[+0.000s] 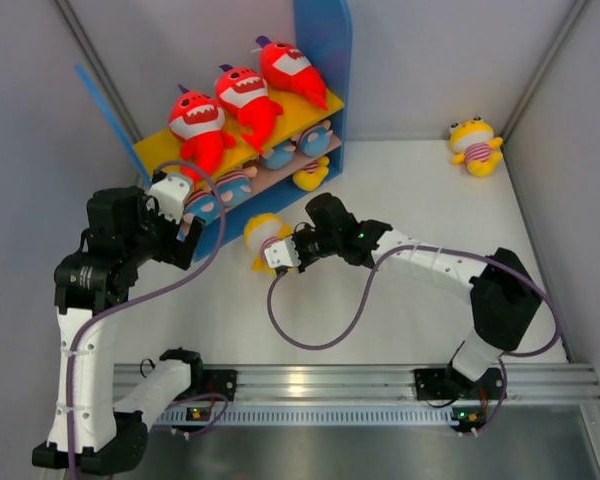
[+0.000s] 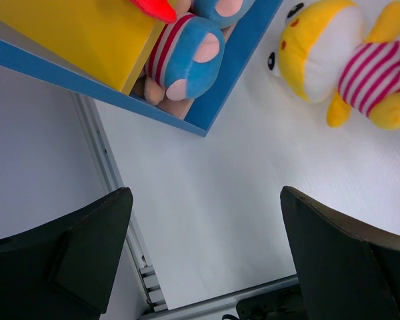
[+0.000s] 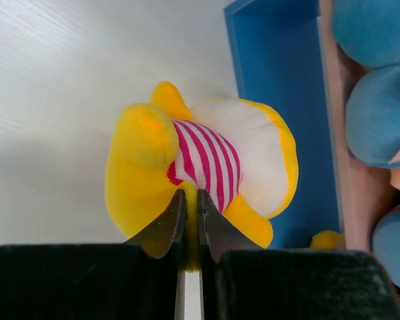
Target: Place and organize the stuffed toys onto the shelf
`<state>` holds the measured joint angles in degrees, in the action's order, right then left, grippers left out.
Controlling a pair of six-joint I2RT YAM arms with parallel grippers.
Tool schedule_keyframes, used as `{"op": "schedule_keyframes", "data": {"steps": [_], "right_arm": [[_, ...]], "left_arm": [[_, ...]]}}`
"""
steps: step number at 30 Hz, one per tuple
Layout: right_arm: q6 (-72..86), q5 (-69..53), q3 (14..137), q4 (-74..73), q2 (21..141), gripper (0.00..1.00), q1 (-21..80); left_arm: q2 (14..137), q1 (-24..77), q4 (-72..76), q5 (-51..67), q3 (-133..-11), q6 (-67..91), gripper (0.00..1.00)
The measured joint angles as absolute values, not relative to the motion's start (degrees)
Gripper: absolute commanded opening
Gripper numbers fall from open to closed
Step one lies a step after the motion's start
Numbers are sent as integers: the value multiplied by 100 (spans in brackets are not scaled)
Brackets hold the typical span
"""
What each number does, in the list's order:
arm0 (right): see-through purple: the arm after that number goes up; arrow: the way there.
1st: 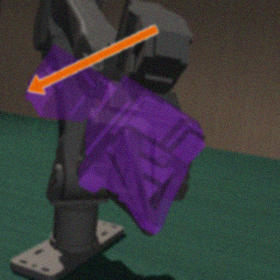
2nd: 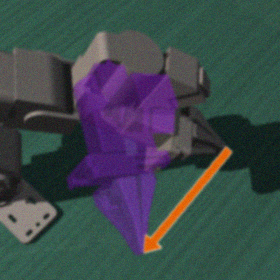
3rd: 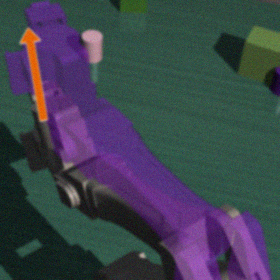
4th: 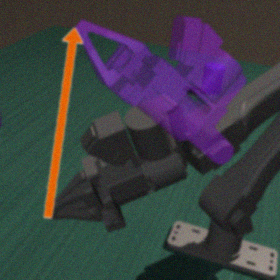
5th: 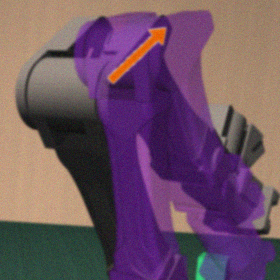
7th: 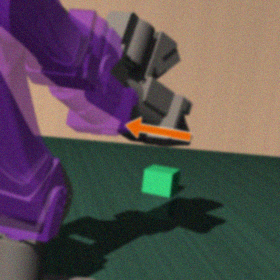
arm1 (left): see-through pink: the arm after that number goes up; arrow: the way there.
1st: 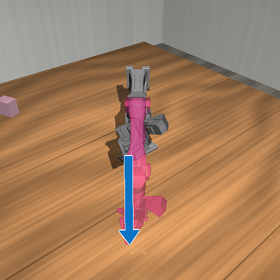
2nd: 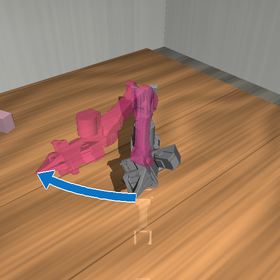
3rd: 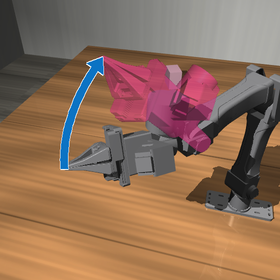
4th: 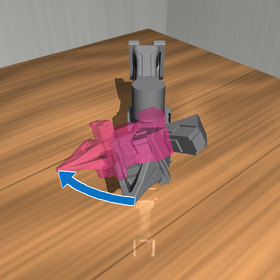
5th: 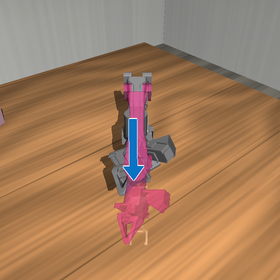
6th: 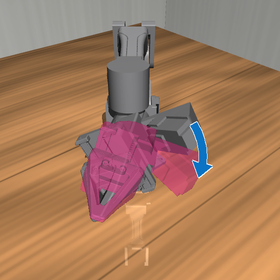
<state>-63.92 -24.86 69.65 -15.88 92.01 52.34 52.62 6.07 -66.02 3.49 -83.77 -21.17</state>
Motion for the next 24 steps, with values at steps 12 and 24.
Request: {"op": "schedule_keyframes", "data": {"steps": [12, 24], "right_arm": [[-6475, -2738, 8350, -351, 11063, 0, 4698], [-6796, -2853, 9631, -27, 12593, 13, 4108]], "left_arm": [[5277, 607, -6602, 246, -8377, -2182, 99], [5531, 607, -6604, 200, -8377, -2255, 99]]}}
